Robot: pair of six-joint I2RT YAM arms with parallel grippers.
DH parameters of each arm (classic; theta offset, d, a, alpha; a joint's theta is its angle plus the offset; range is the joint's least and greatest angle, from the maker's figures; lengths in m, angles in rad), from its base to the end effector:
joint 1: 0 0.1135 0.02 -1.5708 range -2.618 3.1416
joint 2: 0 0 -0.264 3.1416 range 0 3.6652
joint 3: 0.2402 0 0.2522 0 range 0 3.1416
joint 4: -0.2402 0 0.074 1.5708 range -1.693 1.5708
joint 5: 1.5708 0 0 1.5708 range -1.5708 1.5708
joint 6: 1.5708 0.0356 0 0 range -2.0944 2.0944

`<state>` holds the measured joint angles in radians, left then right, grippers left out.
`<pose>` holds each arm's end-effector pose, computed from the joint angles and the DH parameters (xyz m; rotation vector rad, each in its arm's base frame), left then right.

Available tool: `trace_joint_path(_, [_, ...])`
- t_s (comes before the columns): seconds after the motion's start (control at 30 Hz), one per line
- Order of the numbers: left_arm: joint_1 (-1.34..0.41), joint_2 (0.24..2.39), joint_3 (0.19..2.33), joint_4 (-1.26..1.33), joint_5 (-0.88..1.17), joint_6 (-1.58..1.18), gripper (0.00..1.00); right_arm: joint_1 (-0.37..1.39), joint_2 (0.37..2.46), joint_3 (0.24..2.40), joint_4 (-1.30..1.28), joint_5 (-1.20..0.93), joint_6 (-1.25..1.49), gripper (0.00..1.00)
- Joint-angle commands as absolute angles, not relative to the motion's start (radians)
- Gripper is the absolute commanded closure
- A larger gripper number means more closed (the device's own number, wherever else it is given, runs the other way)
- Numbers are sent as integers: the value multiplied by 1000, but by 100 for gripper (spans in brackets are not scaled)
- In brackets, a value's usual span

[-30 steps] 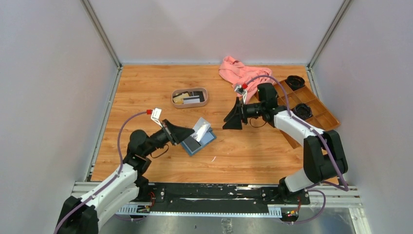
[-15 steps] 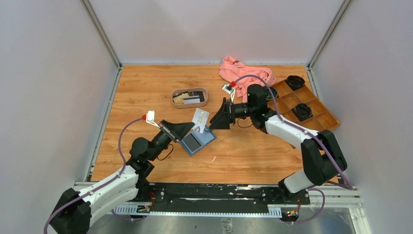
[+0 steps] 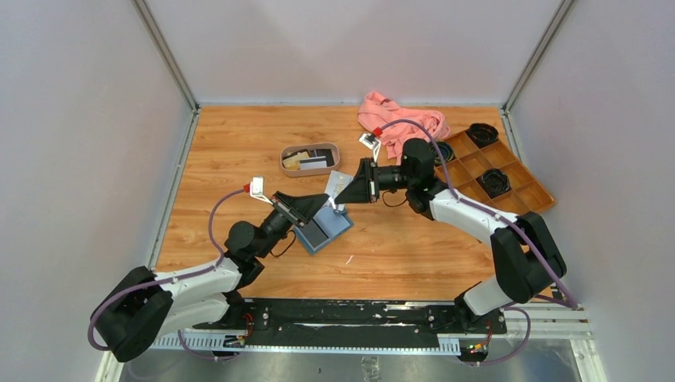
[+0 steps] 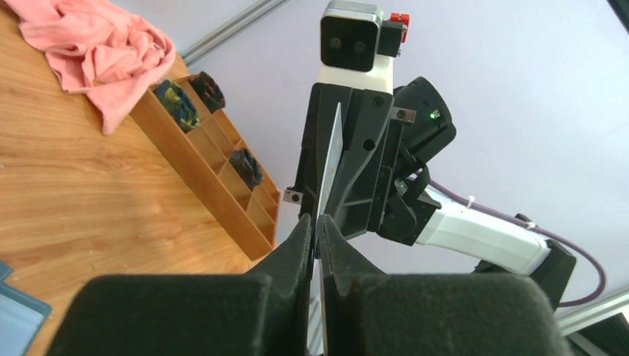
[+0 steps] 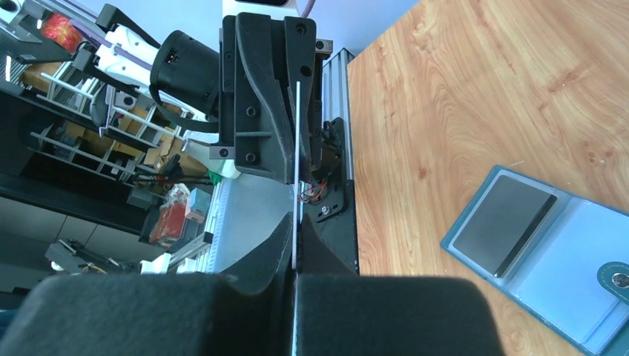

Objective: Put the credit cards into the card holder
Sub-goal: Insert the credit card into the card holder.

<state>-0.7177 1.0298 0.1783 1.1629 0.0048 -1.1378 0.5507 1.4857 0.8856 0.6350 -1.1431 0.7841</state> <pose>0.1467 -0.1283 0.2286 -0.2945 1.4040 -1.5776 0.2577 0.1963 0.2908 -0.8703 1.7098 1.8301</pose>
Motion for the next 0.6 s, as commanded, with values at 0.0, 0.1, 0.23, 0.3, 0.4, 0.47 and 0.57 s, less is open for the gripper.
trace_joint_path(0.0, [-729,1002,176,1234,-31,-1114,82,561,1483,902,602,-1180,690,100])
trace_joint_path(0.1, [-729,880,181,1055,-19,-1020,36,554,1479,924,447,-1234,503,100])
trace_joint_path(0.23, [-716,642,230,665,47,-782,0,547,1485,979,187,-1349,174,100])
trace_joint_path(0.3, [-684,526,253,507,111,-722,0,546,1490,1045,-97,-1391,-105,100])
trace_joint_path(0.4, [-583,489,278,416,358,-727,0,540,1495,1134,-478,-1375,-479,100])
trace_joint_path(0.47, [-533,529,281,413,492,-785,0,537,1487,1126,-516,-1341,-526,100])
trace_joint_path(0.57, [-528,601,297,413,554,-787,0,537,1502,1117,-522,-1326,-539,100])
